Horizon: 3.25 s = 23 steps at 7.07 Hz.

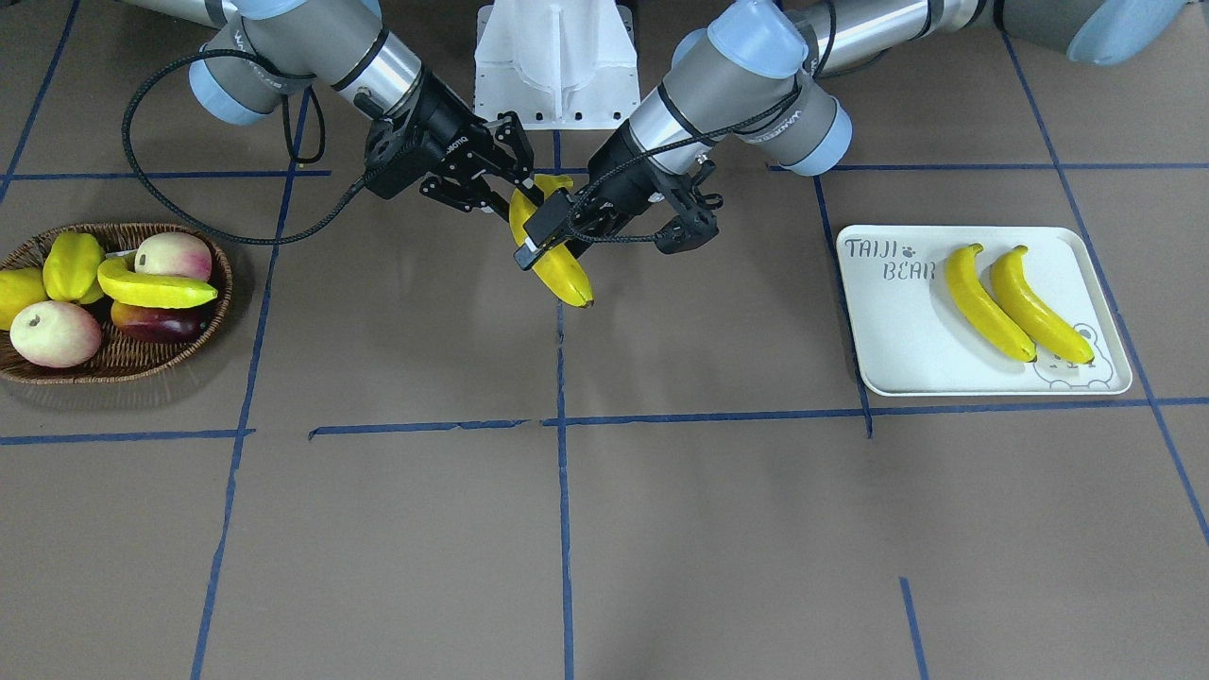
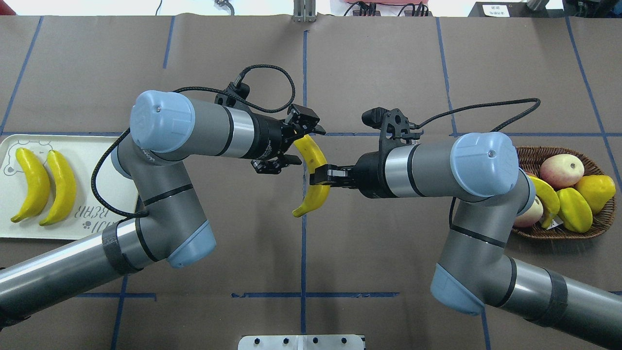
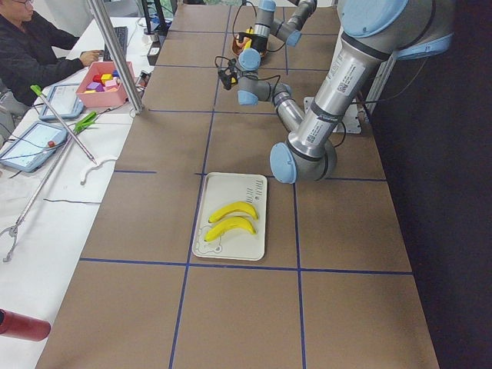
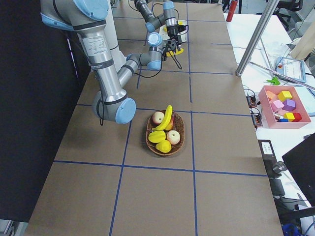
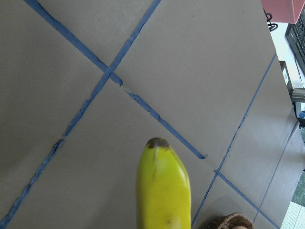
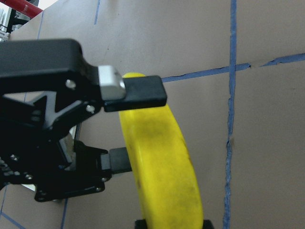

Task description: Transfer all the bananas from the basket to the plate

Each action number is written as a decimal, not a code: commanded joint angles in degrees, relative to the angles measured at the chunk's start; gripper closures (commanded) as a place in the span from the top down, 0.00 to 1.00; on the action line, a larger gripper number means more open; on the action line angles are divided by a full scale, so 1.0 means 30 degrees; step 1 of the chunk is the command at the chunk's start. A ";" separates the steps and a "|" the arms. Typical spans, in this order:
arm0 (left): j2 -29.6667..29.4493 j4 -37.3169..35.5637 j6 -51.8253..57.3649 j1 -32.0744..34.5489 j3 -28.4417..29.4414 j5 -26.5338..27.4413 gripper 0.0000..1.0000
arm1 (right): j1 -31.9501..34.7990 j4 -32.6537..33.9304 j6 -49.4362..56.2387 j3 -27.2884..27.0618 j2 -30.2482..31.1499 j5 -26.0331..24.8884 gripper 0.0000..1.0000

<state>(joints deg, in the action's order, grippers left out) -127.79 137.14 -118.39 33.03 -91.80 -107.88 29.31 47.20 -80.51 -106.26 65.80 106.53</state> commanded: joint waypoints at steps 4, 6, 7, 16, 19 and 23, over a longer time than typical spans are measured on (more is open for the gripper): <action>0.0059 -0.0009 0.0059 0.0065 0.0131 -0.0016 0.00 | 0.0017 0.0029 0.0000 -0.0352 0.0039 0.0085 1.00; 0.0349 -0.0357 0.0293 0.0909 0.0102 -0.0539 0.00 | 0.0249 0.0232 0.0001 -0.1226 0.0330 0.0580 1.00; 0.1135 -0.1230 0.1250 0.2017 0.0043 -0.2632 0.00 | 0.0976 0.1394 0.0001 -0.2334 0.0651 0.1686 1.00; 1.1512 -0.2469 1.3206 0.7155 -0.1306 -0.4852 0.04 | 0.6139 0.4130 0.6796 -0.3518 0.7773 0.4803 1.00; 1.2101 -0.2440 1.3799 0.7038 -0.1129 -0.2977 1.00 | 0.6344 0.4131 0.6915 -0.3109 0.8618 0.4832 1.00; 1.2071 -0.2382 1.3770 0.7038 -0.1451 -0.3092 1.00 | 0.9263 0.4015 1.7309 -0.0629 0.9474 0.5500 1.00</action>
<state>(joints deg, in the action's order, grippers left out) -91.51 129.96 -77.05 54.14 -96.03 -117.07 53.50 59.51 -40.91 -111.71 94.36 121.67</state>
